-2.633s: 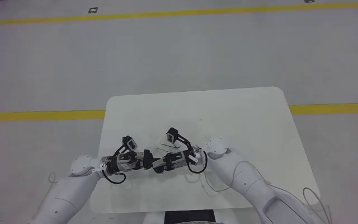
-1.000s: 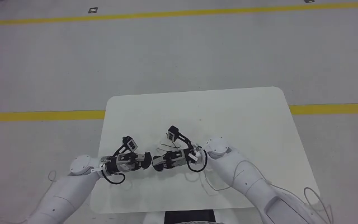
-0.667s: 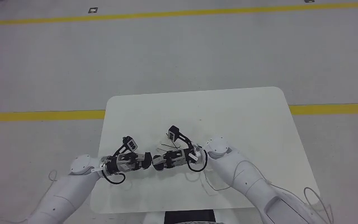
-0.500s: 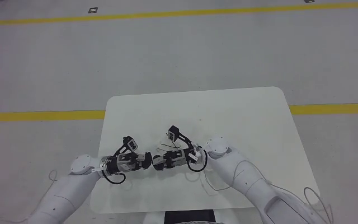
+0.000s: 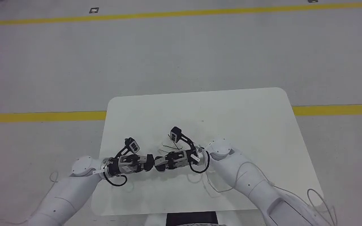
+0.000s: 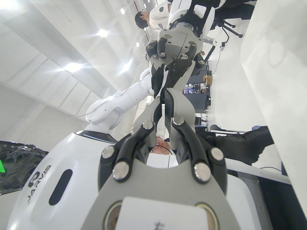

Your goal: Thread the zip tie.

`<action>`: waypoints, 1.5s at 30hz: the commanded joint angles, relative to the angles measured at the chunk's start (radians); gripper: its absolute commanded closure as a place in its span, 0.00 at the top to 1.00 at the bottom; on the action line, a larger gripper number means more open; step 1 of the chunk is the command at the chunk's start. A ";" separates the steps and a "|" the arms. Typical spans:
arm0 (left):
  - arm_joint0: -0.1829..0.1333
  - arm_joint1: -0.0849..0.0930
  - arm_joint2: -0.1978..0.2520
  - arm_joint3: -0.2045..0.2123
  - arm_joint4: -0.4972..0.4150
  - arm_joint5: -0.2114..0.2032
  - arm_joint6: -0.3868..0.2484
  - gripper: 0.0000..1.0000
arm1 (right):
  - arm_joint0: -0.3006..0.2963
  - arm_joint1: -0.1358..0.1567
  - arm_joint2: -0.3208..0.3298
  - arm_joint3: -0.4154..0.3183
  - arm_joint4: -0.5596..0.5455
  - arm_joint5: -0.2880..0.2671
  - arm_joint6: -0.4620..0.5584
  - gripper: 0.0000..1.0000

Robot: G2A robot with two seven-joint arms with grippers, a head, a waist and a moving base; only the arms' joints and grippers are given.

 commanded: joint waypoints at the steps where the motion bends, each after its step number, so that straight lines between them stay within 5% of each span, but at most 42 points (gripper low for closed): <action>1: 0.000 0.001 0.002 0.001 -0.001 -0.001 0.000 0.08 | 0.000 0.000 0.000 0.000 0.001 0.000 0.000 0.00; 20: -0.009 0.006 0.014 0.017 -0.023 -0.007 0.000 0.00 | 0.002 0.001 -0.004 0.001 -0.004 0.003 -0.005 0.00; 21: -0.010 0.006 0.014 0.018 -0.024 -0.008 0.000 0.00 | 0.002 0.001 -0.004 0.001 -0.004 0.003 -0.007 0.30; 22: -0.010 0.006 0.014 0.019 -0.025 -0.009 0.000 0.00 | 0.001 0.002 -0.004 0.001 -0.003 0.003 -0.009 1.00; 33: -0.012 0.008 0.014 0.024 -0.033 -0.020 0.000 0.00 | -0.007 0.010 0.016 -0.011 -0.003 -0.010 -0.024 1.00; 37: -0.010 0.009 -0.009 0.026 -0.042 -0.063 0.000 0.00 | -0.015 0.020 0.039 -0.014 -0.006 -0.023 -0.038 1.00; 40: 0.003 0.011 -0.049 0.019 -0.026 -0.063 0.000 0.00 | -0.022 0.027 0.056 -0.018 -0.013 -0.034 -0.059 1.00; 45: 0.011 0.011 -0.052 0.028 -0.002 -0.063 0.000 0.00 | -0.024 0.030 0.064 -0.017 -0.023 -0.045 -0.079 1.00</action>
